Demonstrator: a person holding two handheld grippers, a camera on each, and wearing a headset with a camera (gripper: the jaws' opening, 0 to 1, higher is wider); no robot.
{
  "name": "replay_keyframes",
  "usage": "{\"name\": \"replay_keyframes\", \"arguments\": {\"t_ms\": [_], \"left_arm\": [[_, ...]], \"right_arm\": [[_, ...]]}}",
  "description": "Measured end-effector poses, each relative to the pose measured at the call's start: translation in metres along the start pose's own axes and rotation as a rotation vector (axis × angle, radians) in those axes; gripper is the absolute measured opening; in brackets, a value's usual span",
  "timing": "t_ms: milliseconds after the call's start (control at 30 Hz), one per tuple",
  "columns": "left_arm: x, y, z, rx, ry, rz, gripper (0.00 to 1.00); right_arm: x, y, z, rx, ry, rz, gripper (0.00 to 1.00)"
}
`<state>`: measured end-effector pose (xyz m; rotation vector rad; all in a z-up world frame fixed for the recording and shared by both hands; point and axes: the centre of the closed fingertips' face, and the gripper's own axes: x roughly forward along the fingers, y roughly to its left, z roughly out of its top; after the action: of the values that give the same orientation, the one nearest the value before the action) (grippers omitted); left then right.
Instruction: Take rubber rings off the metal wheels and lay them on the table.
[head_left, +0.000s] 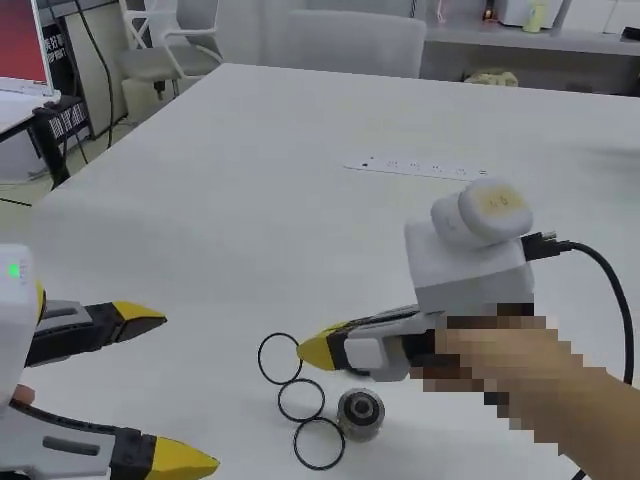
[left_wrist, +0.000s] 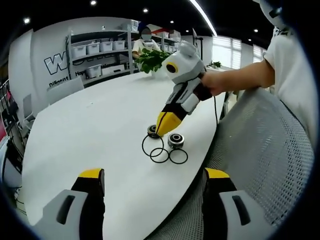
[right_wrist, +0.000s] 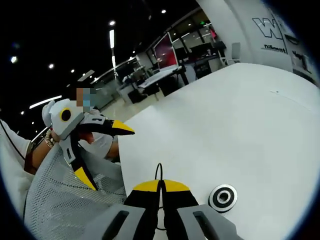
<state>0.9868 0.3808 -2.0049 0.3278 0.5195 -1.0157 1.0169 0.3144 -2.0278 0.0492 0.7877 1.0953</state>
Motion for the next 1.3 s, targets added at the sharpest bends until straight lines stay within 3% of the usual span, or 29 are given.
{"name": "replay_keyframes", "arguments": {"t_ms": [167,267,600,1133,1300], "left_arm": [[0.000,0.002,-0.001,-0.015,-0.003,0.007,0.77],[0.001,0.000,-0.007,-0.004,0.035,0.000,0.75],[0.001,-0.001,-0.007,0.011,0.045,0.003,0.76],[0.003,-0.003,-0.012,0.010,0.071,-0.010,0.76],[0.003,-0.004,-0.013,0.001,0.078,-0.016,0.76]], "right_arm": [[0.008,0.007,-0.014,-0.019,0.059,0.021,0.00],[0.011,0.009,-0.020,-0.027,0.087,0.029,0.00],[0.015,0.005,-0.040,-0.076,0.172,0.008,0.00],[0.014,-0.006,-0.046,-0.139,0.214,-0.044,0.02],[0.010,-0.010,-0.039,-0.154,0.192,-0.062,0.05]]}}
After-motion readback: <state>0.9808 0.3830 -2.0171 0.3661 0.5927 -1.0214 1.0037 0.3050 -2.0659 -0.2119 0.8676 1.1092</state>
